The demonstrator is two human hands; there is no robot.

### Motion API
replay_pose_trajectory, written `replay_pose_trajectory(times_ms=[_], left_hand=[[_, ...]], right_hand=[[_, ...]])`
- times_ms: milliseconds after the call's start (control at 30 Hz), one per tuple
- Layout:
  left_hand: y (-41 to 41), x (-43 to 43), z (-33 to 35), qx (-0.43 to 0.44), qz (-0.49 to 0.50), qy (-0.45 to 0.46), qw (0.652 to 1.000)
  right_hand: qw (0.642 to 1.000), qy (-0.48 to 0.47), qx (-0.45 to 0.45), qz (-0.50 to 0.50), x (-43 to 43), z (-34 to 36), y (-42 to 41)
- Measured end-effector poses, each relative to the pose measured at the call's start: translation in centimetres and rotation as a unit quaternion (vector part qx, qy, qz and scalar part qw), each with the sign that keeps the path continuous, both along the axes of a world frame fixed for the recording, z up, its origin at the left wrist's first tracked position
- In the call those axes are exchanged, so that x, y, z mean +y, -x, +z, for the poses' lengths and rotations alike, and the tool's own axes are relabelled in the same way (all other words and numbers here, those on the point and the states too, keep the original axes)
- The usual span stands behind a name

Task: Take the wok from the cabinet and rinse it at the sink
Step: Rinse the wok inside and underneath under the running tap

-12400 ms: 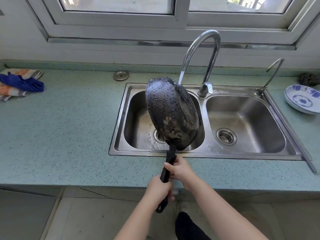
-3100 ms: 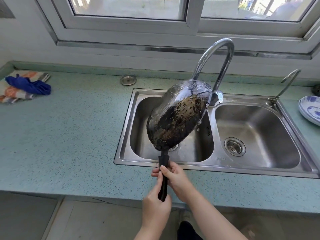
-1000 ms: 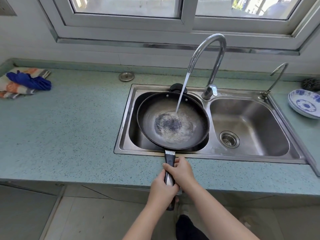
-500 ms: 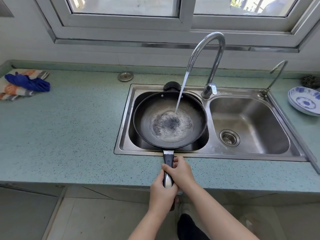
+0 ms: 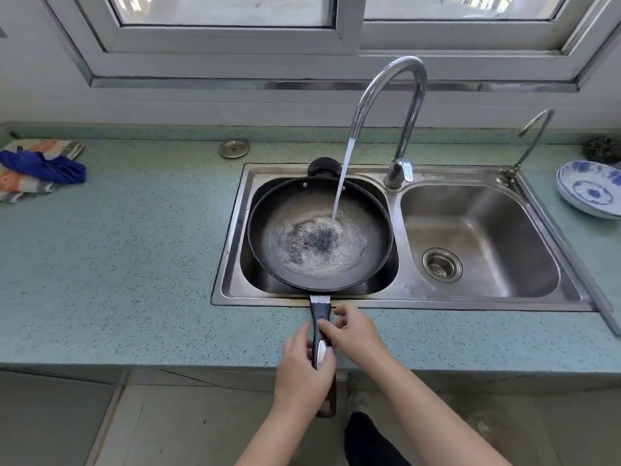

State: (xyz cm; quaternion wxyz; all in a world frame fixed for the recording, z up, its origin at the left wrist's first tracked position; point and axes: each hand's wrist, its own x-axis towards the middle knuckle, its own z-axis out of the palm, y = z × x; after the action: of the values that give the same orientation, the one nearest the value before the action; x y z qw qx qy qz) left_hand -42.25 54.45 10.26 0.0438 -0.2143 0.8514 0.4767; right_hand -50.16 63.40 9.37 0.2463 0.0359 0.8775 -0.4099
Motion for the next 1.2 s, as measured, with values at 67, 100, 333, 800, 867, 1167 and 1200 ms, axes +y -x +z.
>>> replay_pose_trajectory(times_ms=[67, 100, 333, 800, 867, 1167, 1200], left_hand=[[0.9, -0.6, 0.4, 0.029, -0.021, 0.063, 0.997], [1.5, -0.8, 0.7, 0.034, -0.037, 0.088, 0.995], [7.5, -0.5, 1.8, 0.107, -0.104, 0.263, 0.953], [21.4, 7.1, 1.5, 0.076, -0.209, 0.334, 0.916], [22.2, 8.2, 0.5, 0.062, -0.22, 0.322, 0.919], [22.9, 10.0, -3.3, 0.002, -0.24, 0.315, 0.918], [22.9, 10.1, -3.4, 0.001, -0.243, 0.318, 0.916]], right_hand=[[1.0, -0.004, 0.024, 0.005, 1.0, 0.3, 0.6], [0.999, -0.004, 0.04, 0.009, 1.6, 0.6, 1.1], [0.985, -0.057, 0.159, 0.047, 5.5, 2.1, 4.7], [0.93, -0.197, 0.299, 0.089, 12.3, 4.1, 20.4], [0.925, -0.224, 0.283, 0.121, 12.4, 4.1, 22.1], [0.915, -0.238, 0.263, 0.194, 13.2, 1.7, 25.4], [0.913, -0.235, 0.273, 0.192, 13.3, 1.3, 25.4]])
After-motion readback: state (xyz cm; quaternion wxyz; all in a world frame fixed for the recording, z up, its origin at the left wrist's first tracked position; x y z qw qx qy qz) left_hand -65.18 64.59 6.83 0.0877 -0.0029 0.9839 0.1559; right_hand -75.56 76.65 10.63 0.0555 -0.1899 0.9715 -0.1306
